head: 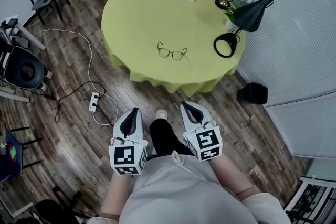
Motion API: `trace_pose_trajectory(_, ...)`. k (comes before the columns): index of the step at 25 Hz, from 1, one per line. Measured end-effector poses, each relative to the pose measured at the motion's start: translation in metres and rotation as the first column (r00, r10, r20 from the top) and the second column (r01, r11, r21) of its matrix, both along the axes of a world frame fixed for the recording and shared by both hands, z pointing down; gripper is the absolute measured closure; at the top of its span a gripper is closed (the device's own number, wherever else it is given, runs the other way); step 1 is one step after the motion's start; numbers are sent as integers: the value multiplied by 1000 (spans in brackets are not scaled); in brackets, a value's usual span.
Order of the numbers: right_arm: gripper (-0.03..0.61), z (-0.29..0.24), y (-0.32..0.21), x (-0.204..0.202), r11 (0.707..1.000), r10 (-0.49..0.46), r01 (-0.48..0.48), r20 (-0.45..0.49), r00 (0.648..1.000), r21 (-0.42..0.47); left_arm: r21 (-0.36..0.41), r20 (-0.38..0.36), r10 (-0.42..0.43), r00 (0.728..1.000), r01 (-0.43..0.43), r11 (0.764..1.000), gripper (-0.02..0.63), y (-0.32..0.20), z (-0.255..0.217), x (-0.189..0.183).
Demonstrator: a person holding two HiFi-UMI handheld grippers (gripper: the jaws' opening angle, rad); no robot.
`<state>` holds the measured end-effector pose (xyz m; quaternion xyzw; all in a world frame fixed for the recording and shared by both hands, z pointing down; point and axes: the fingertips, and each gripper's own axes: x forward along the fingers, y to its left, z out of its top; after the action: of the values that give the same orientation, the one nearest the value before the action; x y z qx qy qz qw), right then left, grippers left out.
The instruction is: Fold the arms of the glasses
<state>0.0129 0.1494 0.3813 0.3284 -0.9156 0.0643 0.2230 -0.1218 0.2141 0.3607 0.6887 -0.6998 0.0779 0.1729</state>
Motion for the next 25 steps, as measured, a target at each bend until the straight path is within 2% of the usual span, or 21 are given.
trace_pose_trajectory(4,580,5,-67,-14,1000,17,-17,6,1000,-23,-14,25,79,997,-79,997,607,-68,1,-8)
trace_pose_trajectory(6,580,11,-97,-20,999,27,-27,4,1000,-42,-24,45,84,995,-83,996,607,-102,4,-18)
trace_pose_trajectory(13,580,33,-189,-15,993,64,-66,-22,998,-98,-78,40,121,992,-118,990,607,-206,30,-26)
trace_pose_trajectory(21,580,60,-246,-6,967,146,-152,-45,988,-204,-114,48,175,983,-169,979,607,-270,48,-35)
trace_pose_trajectory(25,580,77,-264,-6,955,157,-173,-84,984,-240,-134,8,239,971,-235,963,607,-295,69,-36)
